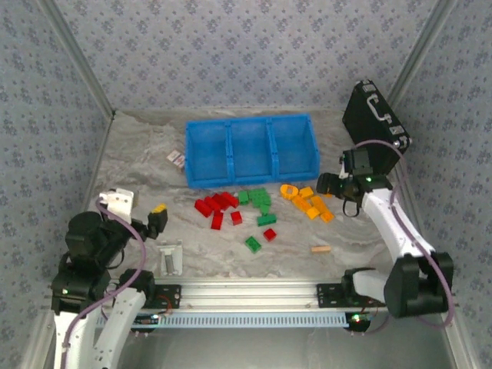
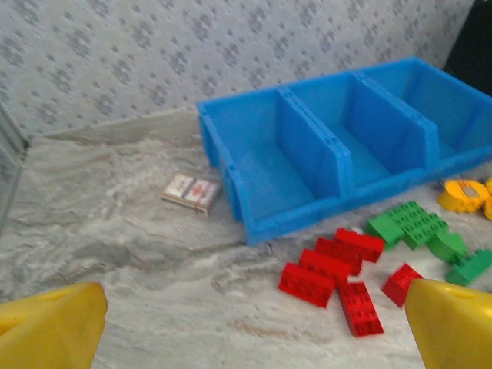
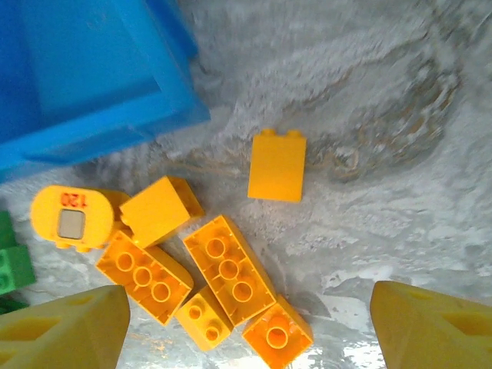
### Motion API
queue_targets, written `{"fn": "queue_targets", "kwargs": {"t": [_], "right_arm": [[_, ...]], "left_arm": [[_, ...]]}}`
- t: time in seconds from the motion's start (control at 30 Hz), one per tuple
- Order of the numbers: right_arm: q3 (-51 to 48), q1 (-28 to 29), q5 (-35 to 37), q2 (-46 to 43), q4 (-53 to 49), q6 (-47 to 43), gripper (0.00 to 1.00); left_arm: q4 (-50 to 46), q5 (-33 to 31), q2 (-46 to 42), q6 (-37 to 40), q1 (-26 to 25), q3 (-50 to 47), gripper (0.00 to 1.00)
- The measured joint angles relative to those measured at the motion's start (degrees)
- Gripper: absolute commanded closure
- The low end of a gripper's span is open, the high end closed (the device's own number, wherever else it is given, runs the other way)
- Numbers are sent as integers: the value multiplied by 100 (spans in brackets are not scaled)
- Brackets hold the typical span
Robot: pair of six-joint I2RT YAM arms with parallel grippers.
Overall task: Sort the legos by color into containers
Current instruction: Pick up the lego from the middle-right of the table.
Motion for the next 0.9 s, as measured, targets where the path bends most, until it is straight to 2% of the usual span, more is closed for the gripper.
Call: {"fn": "queue_targets", "kwargs": {"t": [0.13, 0.27, 0.53, 0.77, 0.9], "right_arm": [[0, 37, 107, 610, 243, 0, 21], [61, 37, 319, 1145, 352, -42, 26], [514, 39, 658, 2135, 638, -155, 34], [647, 33, 734, 2549, 850, -240, 57], [791, 0, 728, 2662, 901, -304, 65]], "left_arm": [[85, 225, -205, -118, 0, -162, 0], [557, 625, -546, -468, 0, -688, 0], [844, 1333, -568, -564, -9, -857, 0], [953, 1609, -275, -568, -63, -866, 0], [988, 1631, -140, -584, -63, -887, 0]]}}
